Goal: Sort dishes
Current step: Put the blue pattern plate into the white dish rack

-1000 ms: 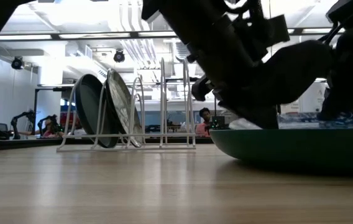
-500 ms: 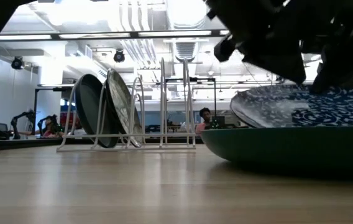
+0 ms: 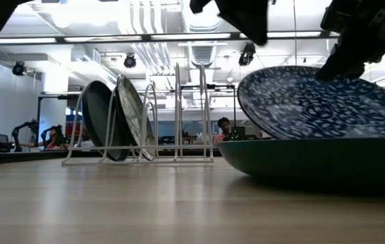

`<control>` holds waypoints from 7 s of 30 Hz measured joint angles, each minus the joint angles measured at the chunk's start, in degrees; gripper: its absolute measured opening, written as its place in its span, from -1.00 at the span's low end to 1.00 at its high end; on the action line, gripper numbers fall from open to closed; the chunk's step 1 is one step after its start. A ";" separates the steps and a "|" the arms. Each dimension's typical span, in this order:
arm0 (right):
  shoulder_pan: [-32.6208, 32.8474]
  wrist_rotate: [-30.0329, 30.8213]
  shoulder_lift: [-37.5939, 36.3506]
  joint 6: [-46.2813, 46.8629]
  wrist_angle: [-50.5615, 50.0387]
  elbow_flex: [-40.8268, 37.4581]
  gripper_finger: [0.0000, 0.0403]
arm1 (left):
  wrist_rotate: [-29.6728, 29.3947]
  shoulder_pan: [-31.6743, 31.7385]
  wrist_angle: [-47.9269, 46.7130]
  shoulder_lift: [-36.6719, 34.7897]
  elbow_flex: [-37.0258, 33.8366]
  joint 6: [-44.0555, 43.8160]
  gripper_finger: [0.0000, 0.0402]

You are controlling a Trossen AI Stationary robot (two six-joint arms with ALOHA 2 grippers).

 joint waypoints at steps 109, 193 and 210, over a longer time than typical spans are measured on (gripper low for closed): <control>9.99 13.07 3.04 -27.67 23.42 3.21 -1.00 | 13.15 -2.21 100.51 -27.51 -78.25 9.85 -0.26; 10.05 17.77 -2.15 -0.48 2.82 3.30 0.01 | -40.88 -2.96 71.61 -67.87 -78.51 22.07 -0.93; 10.05 17.77 -0.24 0.89 2.79 3.03 0.02 | -40.55 6.16 71.91 -57.58 -72.02 22.46 -0.94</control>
